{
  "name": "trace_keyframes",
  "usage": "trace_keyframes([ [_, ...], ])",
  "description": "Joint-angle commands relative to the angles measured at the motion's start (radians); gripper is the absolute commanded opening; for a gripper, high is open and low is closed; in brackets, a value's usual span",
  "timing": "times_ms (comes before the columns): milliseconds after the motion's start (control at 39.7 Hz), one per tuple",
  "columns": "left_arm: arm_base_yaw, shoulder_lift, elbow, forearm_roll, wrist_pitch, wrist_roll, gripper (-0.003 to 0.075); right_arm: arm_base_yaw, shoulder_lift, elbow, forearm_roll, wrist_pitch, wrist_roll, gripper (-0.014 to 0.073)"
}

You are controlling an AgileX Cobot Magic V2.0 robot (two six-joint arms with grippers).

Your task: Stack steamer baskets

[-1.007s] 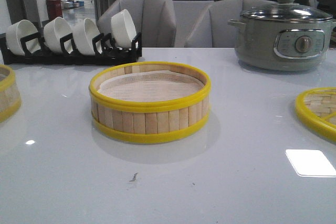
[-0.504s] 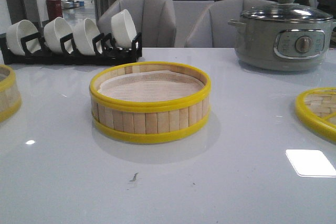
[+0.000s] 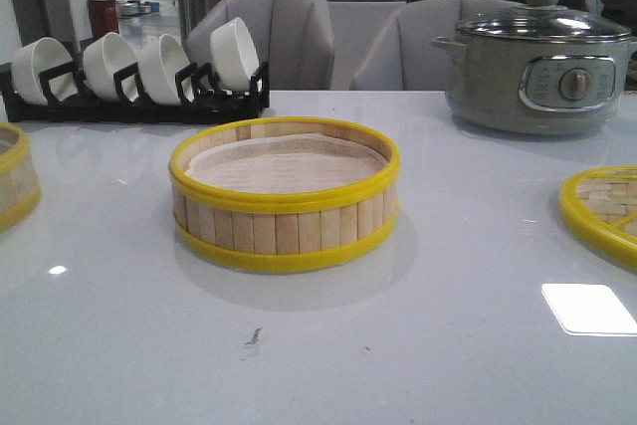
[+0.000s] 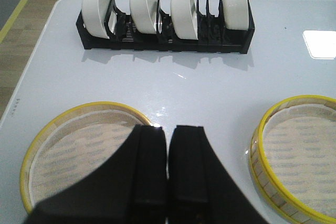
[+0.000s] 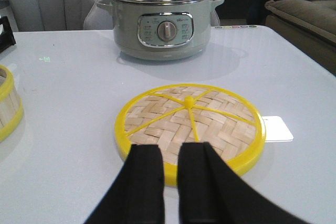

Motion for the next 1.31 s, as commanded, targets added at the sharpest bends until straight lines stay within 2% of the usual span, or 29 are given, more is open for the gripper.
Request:
trace_keyframes([
  [0,-0.007,-0.017,-0.037,0.001,-0.081,0.002,0.0085,0.001,-0.02,-0.015,0.005,-0.083,-0.005,0.0225],
  [403,-0.007,-0.017,-0.037,0.004,-0.059,0.002,0.0085,0.0,-0.02,-0.015,0.003,-0.113,-0.005,0.0225],
  [680,-0.007,-0.017,-0.037,0.013,-0.027,0.002,0.0085,0.0,-0.02,-0.016,-0.011,-0.345,0.001,0.0225],
  [730,-0.007,-0.017,-0.037,0.013,-0.014,0.002,0.0085,0.001,-0.02,-0.028,-0.011,-0.352,0.022,0.0225],
  [806,-0.007,-0.017,-0.037,0.023,0.006,0.002,0.0085,0.001,-0.02,-0.092,-0.011,-0.29,0.077,0.0225],
  [906,-0.007,-0.017,-0.037,0.05,0.015,0.002,0.0085,0.001,0.004,-0.268,-0.052,-0.089,0.063,0.0225],
  [1057,-0.007,-0.017,-0.037,0.047,0.014,0.002,0.0085,0.001,0.213,-0.578,-0.111,0.182,0.043,0.0225],
  [1158,-0.007,-0.017,-0.037,0.035,0.015,0.002,0.0085,0.033,0.375,-0.697,-0.112,0.242,0.043,0.0225],
  [1284,-0.007,-0.017,-0.037,0.035,0.015,0.002,0.0085,0.058,0.552,-0.754,-0.112,0.282,0.044,0.0225],
])
